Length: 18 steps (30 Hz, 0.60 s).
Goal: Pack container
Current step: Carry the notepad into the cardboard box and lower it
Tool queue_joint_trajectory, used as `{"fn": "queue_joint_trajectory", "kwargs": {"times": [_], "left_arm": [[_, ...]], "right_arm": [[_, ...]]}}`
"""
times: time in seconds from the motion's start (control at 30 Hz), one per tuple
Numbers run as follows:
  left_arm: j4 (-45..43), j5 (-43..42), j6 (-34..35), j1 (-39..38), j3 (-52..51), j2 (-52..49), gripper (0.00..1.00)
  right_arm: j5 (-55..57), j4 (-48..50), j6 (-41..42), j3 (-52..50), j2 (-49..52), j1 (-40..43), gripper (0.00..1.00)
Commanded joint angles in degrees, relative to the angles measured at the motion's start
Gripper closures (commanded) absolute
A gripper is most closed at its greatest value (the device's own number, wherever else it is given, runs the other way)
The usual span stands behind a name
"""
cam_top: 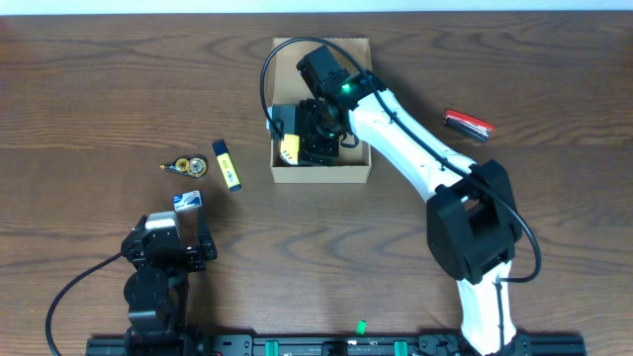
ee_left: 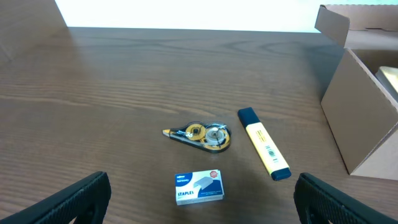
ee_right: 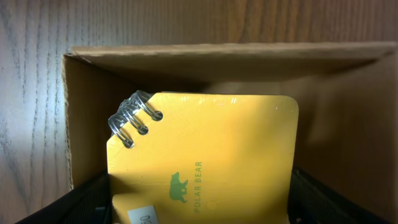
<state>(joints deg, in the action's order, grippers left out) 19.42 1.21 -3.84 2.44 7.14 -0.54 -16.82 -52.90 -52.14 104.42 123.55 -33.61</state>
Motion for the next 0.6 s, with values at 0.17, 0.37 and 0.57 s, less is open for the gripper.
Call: {"fn": "queue_joint_trajectory", "kwargs": {"times": [0.17, 0.37, 0.57], "left_arm": [[1.3, -1.0, 0.2, 0.2, -0.9, 0.3, 0.05], [1.3, -1.0, 0.2, 0.2, -0.9, 0.3, 0.05], [1.3, -1.0, 0.2, 0.2, -0.9, 0.3, 0.05]], "right_arm": [[-1.2, 0.3, -2.4, 1.3, 1.3, -0.6, 0.26], [-1.2, 0.4, -2.3, 1.3, 1.3, -0.6, 0.19], [-1.7, 0.3, -2.3, 1.3, 1.3, -0.6, 0.09]]}}
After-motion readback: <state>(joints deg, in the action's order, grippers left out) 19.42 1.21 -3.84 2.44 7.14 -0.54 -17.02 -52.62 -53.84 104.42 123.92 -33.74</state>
